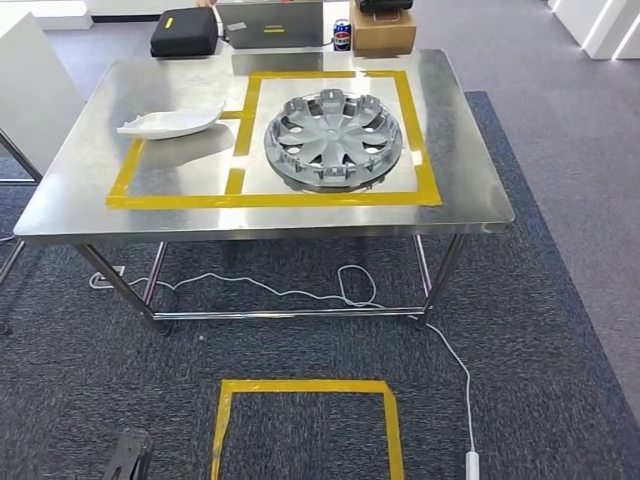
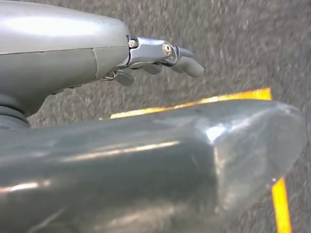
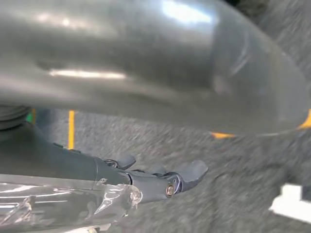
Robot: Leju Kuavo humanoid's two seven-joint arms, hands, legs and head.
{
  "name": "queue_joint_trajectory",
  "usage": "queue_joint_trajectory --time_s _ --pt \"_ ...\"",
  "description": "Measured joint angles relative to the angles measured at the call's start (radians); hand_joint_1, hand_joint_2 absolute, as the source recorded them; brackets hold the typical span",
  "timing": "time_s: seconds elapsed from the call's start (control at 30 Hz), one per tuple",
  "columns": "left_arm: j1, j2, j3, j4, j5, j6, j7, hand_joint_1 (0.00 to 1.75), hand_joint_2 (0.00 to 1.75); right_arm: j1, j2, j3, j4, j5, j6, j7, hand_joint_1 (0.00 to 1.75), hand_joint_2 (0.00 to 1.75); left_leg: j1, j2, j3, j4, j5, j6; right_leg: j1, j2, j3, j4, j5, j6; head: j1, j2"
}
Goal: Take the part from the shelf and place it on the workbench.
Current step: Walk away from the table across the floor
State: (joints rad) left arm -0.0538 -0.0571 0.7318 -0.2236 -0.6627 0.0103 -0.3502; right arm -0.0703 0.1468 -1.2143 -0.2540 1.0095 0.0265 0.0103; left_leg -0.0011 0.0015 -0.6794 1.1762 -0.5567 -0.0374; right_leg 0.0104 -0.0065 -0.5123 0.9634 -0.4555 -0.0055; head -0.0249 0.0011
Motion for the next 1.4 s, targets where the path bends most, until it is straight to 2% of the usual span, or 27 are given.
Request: queue_joint_trajectory --time_s 0.03,0.1,0.17,0.23,0.27,0.33,0.37,0.43,0.5,0.53,0.57,0.6,0.67,0.73,0.77,0.83,0.9,0.93,1.0,1.03,1.07,1.1,1.13,1.2,1.27,1.33,1.4 --pt "0.0 -0.008 0.0 0.001 -0.005 0.004 0.004 0.0 0.0 0.002 -0.003 -0.001 0.0 0.006 -0.002 0.002 0.0 0.0 0.001 0.0 -0.006 0.051 -0.013 -0.003 0.0 0.0 -0.016 0.001 0.013 0.001 0.0 0.0" --pt "0.001 -0.023 0.0 0.004 -0.018 0.016 0.022 0.0 0.0 0.004 -0.008 -0.002 0.0 0.012 -0.003 0.003 0.0 0.0 0.004 0.0 0.022 0.071 0.026 -0.005 0.0 0.0 -0.052 0.006 0.039 0.005 0.0 0.0" --pt "-0.001 -0.034 0.0 0.006 -0.031 0.023 0.037 0.0 0.0 0.004 -0.011 -0.002 0.0 0.009 -0.001 0.005 0.0 0.0 0.009 0.0 0.111 -0.025 0.069 -0.005 0.001 0.001 -0.085 0.017 0.059 0.012 0.0 0.0" --pt "-0.006 -0.04 -0.001 0.006 -0.042 0.026 0.043 0.0 0.0 0.004 -0.014 -0.003 -0.001 0.007 -0.002 0.012 0.0 0.0 0.009 -0.002 0.205 -0.16 0.054 0.004 0.003 0.001 -0.11 0.029 0.077 0.022 0.0 0.0" --pt "-0.008 -0.043 -0.001 0.007 -0.044 0.026 0.044 0.0 0.0 0.004 -0.016 -0.004 -0.001 0.007 -0.003 0.015 0.0 0.0 0.006 -0.003 0.228 -0.201 0.043 0.012 0.004 0.001 -0.118 0.032 0.088 0.027 0.0 0.0" --pt "-0.005 -0.048 -0.001 0.008 -0.043 0.026 0.044 0.0 0.0 0.006 -0.018 -0.005 -0.001 0.007 -0.003 0.018 0.0 0.0 0.002 -0.002 0.22 -0.22 0.046 0.031 0.0 0.001 -0.129 0.032 0.105 0.038 0.0 0.0" --pt "-0.002 -0.05 -0.001 0.009 -0.04 0.025 0.044 0.0 0.0 0.009 -0.019 -0.006 -0.001 0.007 0.0 0.019 0.0 0.0 0.001 0.0 0.212 -0.219 0.055 0.04 -0.003 0.001 -0.136 0.038 0.095 0.044 0.0 0.0" --pt "0.002 -0.053 -0.001 0.01 -0.033 0.016 0.042 0.0 0.0 0.016 -0.019 -0.008 0.0 0.007 0.013 0.026 0.0 0.0 0.002 0.002 0.19 -0.219 0.078 0.055 -0.007 0.003 -0.161 0.107 0.014 0.055 0.002 0.0" --pt "0.002 -0.053 0.0 0.01 -0.039 0.005 0.041 0.0 0.0 0.018 -0.02 -0.008 0.001 0.009 0.032 0.039 0.0 0.0 0.0 0.002 0.16 -0.218 0.104 0.061 -0.009 0.003 -0.193 0.238 -0.088 0.061 0.007 0.0" --pt "0.002 -0.053 0.0 0.01 -0.045 -0.001 0.043 0.0 0.0 0.017 -0.02 -0.008 0.001 0.008 0.043 0.04 0.0 0.0 -0.001 0.002 0.143 -0.217 0.117 0.062 -0.009 0.003 -0.199 0.295 -0.112 0.062 0.007 0.0" --pt "0.003 -0.053 0.0 0.01 -0.054 -0.008 0.046 0.0 0.0 0.017 -0.02 -0.009 0.001 0.007 0.051 0.033 0.0 0.0 -0.003 0.002 0.125 -0.215 0.13 0.061 -0.009 0.004 -0.191 0.325 -0.11 0.061 0.007 0.0" --pt "0.004 -0.052 -0.001 0.01 -0.068 -0.018 0.049 0.0 0.0 0.016 -0.02 -0.009 0.001 0.004 0.057 0.018 0.0 0.0 -0.003 0.002 0.108 -0.214 0.142 0.06 -0.009 0.004 -0.166 0.322 -0.088 0.059 0.007 0.0" --pt "0.005 -0.049 -0.007 0.011 -0.092 -0.047 0.052 0.0 0.0 0.014 -0.02 -0.009 0.001 0.003 0.063 -0.019 0.0 0.0 -0.003 0.002 0.077 -0.21 0.166 0.054 -0.008 0.005 -0.064 0.219 -0.041 0.053 0.007 0.0" --pt "0.005 -0.044 -0.009 0.011 -0.084 -0.072 0.051 0.0 0.0 0.007 -0.02 -0.009 0.001 0.002 0.068 -0.043 0.0 0.0 -0.005 0.002 0.061 -0.208 0.187 0.046 -0.005 0.005 0.048 0.066 -0.052 0.047 0.006 0.0" --pt "0.005 -0.042 -0.007 0.011 -0.077 -0.073 0.052 0.0 0.0 0.005 -0.02 -0.009 0.001 0.0 0.073 -0.048 0.0 0.0 -0.005 0.002 0.057 -0.208 0.198 0.041 -0.003 0.006 0.076 0.018 -0.065 0.044 0.007 0.0" --pt "0.006 -0.037 -0.005 0.011 -0.075 -0.07 0.051 0.0 0.0 0.005 -0.019 -0.01 0.002 -0.006 0.088 -0.058 0.0 0.0 -0.003 0.003 0.051 -0.212 0.216 0.03 -0.001 0.005 0.075 -0.006 -0.065 0.035 0.01 0.0" --pt "0.01 -0.032 -0.003 0.011 -0.063 -0.097 0.047 0.0 0.0 0.008 -0.018 -0.01 0.003 -0.008 0.093 -0.074 0.0 0.0 -0.001 0.002 0.038 -0.195 0.188 0.018 -0.003 0.007 0.058 -0.007 -0.048 0.019 0.011 0.0" --pt "0.012 -0.03 0.0 0.011 -0.051 -0.115 0.042 0.0 0.0 0.009 -0.017 -0.011 0.003 -0.007 0.09 -0.084 0.0 0.0 -0.001 0.002 0.025 -0.162 0.148 0.013 -0.005 0.008 0.047 -0.008 -0.037 0.012 0.009 0.0" --pt "0.015 -0.028 0.006 0.011 -0.039 -0.121 0.032 0.0 0.0 0.012 -0.017 -0.011 0.003 -0.004 0.084 -0.113 0.0 0.0 0.002 0.001 -0.011 -0.041 0.051 0.005 -0.006 0.015 0.023 -0.008 -0.016 0.006 0.004 0.0" --pt "0.015 -0.028 0.008 0.011 -0.041 -0.108 0.028 0.0 0.0 0.014 -0.016 -0.011 0.003 -0.002 0.082 -0.127 0.0 0.0 0.002 0.001 -0.026 0.023 0.024 0.003 -0.006 0.02 0.011 -0.007 -0.005 0.006 0.003 0.0" --pt "0.016 -0.028 0.01 0.011 -0.048 -0.091 0.03 0.0 0.0 0.016 -0.015 -0.011 0.003 0.001 0.08 -0.136 0.0 0.0 0.003 0.001 -0.031 0.065 0.021 0.002 -0.006 0.026 -0.001 -0.006 0.006 0.007 0.003 0.0" --pt "0.016 -0.027 0.011 0.011 -0.057 -0.076 0.037 0.0 0.0 0.018 -0.014 -0.011 0.003 0.004 0.079 -0.138 0.0 0.0 0.003 0.001 -0.02 0.075 0.037 0.001 -0.006 0.034 -0.013 -0.004 0.016 0.009 0.003 0.0" --pt "0.016 -0.026 0.011 0.011 -0.069 -0.063 0.05 0.0 0.0 0.02 -0.013 -0.011 0.003 0.008 0.079 -0.134 0.0 0.0 0.004 -0.002 0.012 0.044 0.061 0.002 -0.007 0.043 -0.024 -0.003 0.025 0.013 0.003 0.0" --pt "0.016 -0.024 0.011 0.011 -0.091 -0.044 0.094 0.0 0.0 0.02 -0.011 -0.011 0.003 0.018 0.081 -0.127 0.0 0.0 0.009 -0.034 0.113 -0.093 0.094 0.003 -0.009 0.063 -0.045 0.004 0.038 0.023 0.003 0.0" --pt "0.016 -0.024 0.01 0.012 -0.111 -0.031 0.145 0.0 0.0 0.017 -0.01 -0.01 0.003 0.029 0.084 -0.123 0.0 0.0 0.014 -0.068 0.18 -0.198 0.09 0.009 -0.008 0.083 -0.065 0.015 0.049 0.034 0.002 0.0" --pt "0.016 -0.025 0.01 0.012 -0.119 -0.027 0.172 0.0 0.0 0.017 -0.01 -0.009 0.003 0.034 0.084 -0.117 0.0 0.0 0.015 -0.064 0.184 -0.215 0.081 0.019 -0.008 0.102 -0.08 0.022 0.059 0.044 0.003 0.0" --pt "0.016 -0.025 0.008 0.013 -0.131 -0.027 0.188 0.0 0.0 0.021 -0.011 -0.009 0.004 0.04 0.081 -0.109 0.0 0.0 0.016 -0.042 0.18 -0.214 0.084 0.031 -0.008 0.088 -0.099 0.045 0.045 0.054 0.007 0.0"
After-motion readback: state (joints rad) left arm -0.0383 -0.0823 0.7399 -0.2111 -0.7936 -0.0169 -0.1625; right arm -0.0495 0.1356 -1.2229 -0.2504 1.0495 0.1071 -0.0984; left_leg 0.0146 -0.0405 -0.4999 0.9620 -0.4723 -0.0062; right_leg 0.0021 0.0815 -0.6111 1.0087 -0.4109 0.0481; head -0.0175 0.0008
